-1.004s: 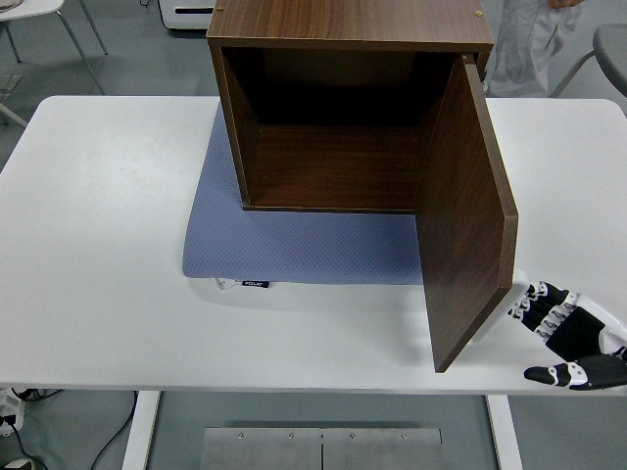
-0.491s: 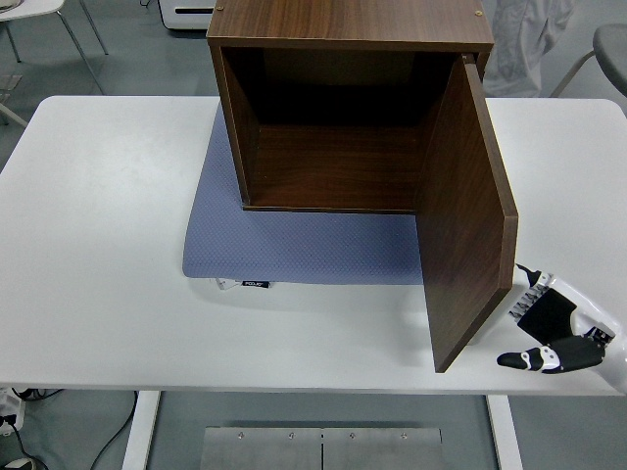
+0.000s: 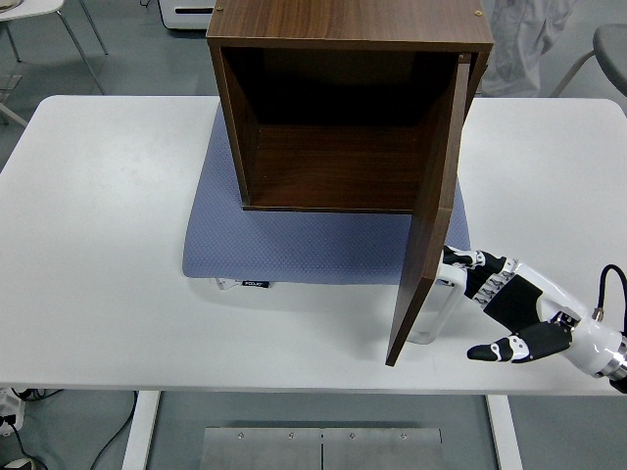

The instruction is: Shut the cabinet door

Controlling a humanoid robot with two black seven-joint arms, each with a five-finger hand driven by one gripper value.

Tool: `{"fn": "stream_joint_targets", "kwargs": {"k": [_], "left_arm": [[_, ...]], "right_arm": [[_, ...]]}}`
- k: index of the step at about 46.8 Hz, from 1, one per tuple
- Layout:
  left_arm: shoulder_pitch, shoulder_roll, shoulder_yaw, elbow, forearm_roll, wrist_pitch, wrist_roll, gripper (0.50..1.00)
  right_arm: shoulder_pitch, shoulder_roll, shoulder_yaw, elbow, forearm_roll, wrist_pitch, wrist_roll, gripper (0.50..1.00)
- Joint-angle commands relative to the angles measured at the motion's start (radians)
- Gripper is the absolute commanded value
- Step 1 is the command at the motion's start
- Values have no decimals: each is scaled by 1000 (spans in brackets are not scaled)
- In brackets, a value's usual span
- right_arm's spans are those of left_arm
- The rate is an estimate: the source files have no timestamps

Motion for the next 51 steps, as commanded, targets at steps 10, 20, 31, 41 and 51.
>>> {"fn": "stream_joint_targets", "kwargs": {"k": [10, 20, 31, 41, 51], "left_arm": [[0, 0, 0, 0, 0, 0, 0, 1000], [0, 0, 0, 0, 0, 0, 0, 1000], [0, 0, 0, 0, 1, 0, 0, 1000], [0, 0, 0, 2, 1, 0, 0, 1000], [0, 0, 0, 0, 0, 0, 0, 1000]], "right_arm": [[67, 46, -42, -1, 0, 0, 0, 1000], [97, 77, -54, -5, 0, 0, 0, 1000], [114, 123, -70, -5, -2, 0, 0, 1000], [137, 153, -73, -9, -3, 0, 0, 1000], [149, 187, -79, -28, -6, 0, 0, 1000]]}}
